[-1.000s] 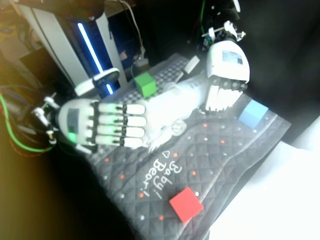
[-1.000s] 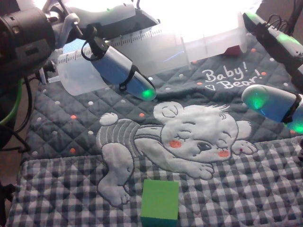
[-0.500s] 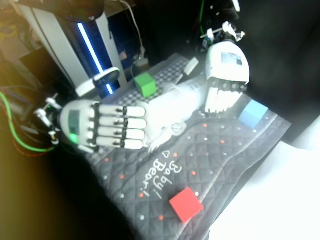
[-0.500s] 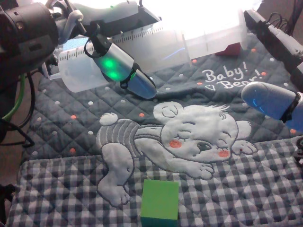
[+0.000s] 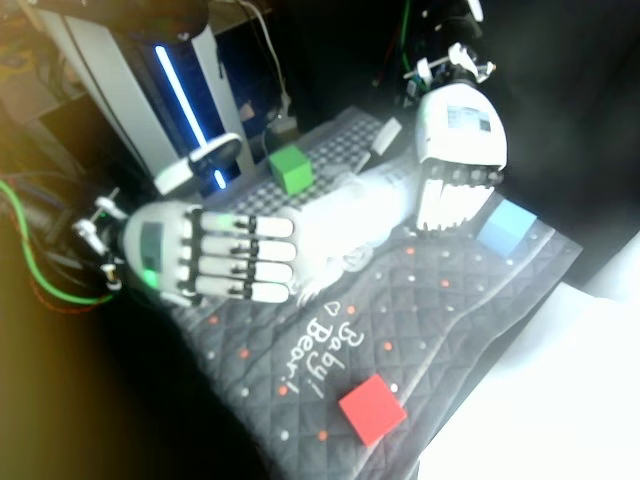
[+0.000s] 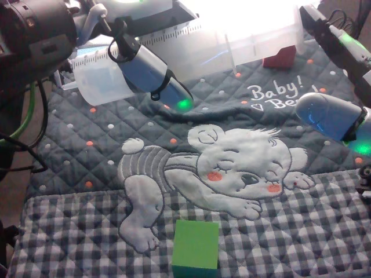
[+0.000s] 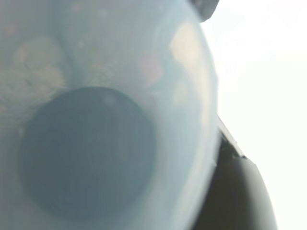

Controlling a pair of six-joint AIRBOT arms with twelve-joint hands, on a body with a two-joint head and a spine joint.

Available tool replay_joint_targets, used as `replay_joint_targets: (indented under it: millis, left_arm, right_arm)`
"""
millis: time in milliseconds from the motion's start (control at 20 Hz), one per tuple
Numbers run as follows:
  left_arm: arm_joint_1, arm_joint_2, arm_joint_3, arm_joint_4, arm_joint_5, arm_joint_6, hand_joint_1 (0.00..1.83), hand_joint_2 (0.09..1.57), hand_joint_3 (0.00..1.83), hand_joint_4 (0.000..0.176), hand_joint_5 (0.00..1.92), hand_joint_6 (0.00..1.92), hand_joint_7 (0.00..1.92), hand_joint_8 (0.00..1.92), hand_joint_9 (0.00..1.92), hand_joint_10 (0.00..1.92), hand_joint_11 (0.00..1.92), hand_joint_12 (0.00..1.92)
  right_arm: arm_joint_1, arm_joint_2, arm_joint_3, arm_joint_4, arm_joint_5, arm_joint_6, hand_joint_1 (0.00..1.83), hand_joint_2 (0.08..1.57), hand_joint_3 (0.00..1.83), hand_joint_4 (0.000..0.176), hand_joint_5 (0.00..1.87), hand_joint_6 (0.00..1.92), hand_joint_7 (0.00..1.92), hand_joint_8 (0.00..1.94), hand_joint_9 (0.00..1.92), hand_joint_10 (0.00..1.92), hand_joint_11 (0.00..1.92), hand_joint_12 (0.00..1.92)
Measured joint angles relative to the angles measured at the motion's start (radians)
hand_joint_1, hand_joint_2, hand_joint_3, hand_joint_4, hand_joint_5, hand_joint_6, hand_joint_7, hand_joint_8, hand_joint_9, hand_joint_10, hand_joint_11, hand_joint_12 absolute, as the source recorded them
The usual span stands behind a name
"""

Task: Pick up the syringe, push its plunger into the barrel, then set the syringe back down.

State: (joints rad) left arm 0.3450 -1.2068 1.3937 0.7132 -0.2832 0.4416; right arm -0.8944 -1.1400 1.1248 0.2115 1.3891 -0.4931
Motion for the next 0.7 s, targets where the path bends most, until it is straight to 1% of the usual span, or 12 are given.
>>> replay_joint_targets:
  millis: [100,200,250,400,450,500,550,650,700]
  left_arm:
    - [-0.004,-0.001,0.000,0.006,0.003,0.003,1.28,1.32,0.00,0.000,1.29,1.92,1.43,1.92,1.35,1.92,0.86,1.92]
    - [-0.004,-0.001,0.000,0.006,0.008,0.003,1.25,1.34,0.00,0.000,1.26,1.92,1.39,1.92,1.30,1.92,0.79,1.92]
    - [-0.005,-0.005,0.001,0.007,0.011,0.003,1.25,1.33,0.00,0.000,1.25,1.92,1.39,1.92,1.34,1.92,0.90,1.92]
    - [-0.006,-0.007,0.001,0.007,0.014,0.003,1.23,1.35,0.00,0.000,1.24,1.92,1.39,1.92,1.34,1.92,0.95,1.92]
    - [-0.007,-0.009,0.001,0.010,0.014,0.003,1.20,1.36,0.00,0.000,1.24,1.92,1.39,1.92,1.36,1.92,1.03,1.92]
    - [-0.012,-0.011,0.001,0.011,0.017,0.003,1.16,1.37,0.00,0.000,1.24,1.92,1.39,1.92,1.34,1.92,0.96,1.92]
    - [-0.015,-0.013,0.001,0.012,0.017,0.002,1.16,1.37,0.00,0.000,1.24,1.92,1.38,1.92,1.32,1.92,0.93,1.92]
    - [-0.017,-0.013,0.001,0.013,0.011,0.002,1.16,1.36,0.00,0.000,1.25,1.92,1.37,1.92,1.31,1.92,0.93,1.92]
    - [-0.017,-0.013,0.001,0.014,0.011,0.002,1.15,1.36,0.00,0.000,1.26,1.92,1.36,1.92,1.28,1.92,0.87,1.92]
  right_arm:
    - [0.000,-0.001,0.000,0.002,0.000,0.000,0.00,0.91,0.00,0.000,0.03,0.00,0.00,0.00,0.00,0.00,0.01,0.00]
    - [0.000,-0.005,0.002,0.002,0.000,0.002,0.00,0.88,0.00,0.000,0.04,0.01,0.00,0.00,0.00,0.00,0.02,0.01]
    - [0.000,-0.009,0.002,0.003,0.001,0.003,0.00,0.90,0.00,0.000,0.05,0.01,0.00,0.00,0.00,0.00,0.02,0.01]
    - [0.000,-0.010,0.006,0.005,0.001,0.004,0.00,0.89,0.00,0.000,0.04,0.00,0.00,0.00,0.00,0.00,0.01,0.01]
    - [0.000,-0.011,0.006,0.005,0.001,0.004,0.00,0.90,0.00,0.000,0.04,0.00,0.00,0.00,0.00,0.00,0.02,0.01]
    - [0.005,-0.012,0.006,0.005,-0.002,0.004,0.00,0.89,0.00,0.000,0.04,0.00,0.00,0.00,0.00,0.00,0.02,0.01]
    - [0.008,-0.013,0.006,0.005,-0.002,0.004,0.00,0.87,0.00,0.000,0.04,0.00,0.00,0.00,0.00,0.00,0.01,0.01]
    - [0.008,-0.014,0.006,-0.010,-0.001,0.005,0.00,0.89,0.00,0.000,0.05,0.01,0.00,0.00,0.00,0.00,0.01,0.01]
    - [0.008,-0.016,0.006,-0.016,-0.003,0.005,0.00,0.88,0.00,0.000,0.06,0.01,0.00,0.00,0.00,0.00,0.02,0.01]
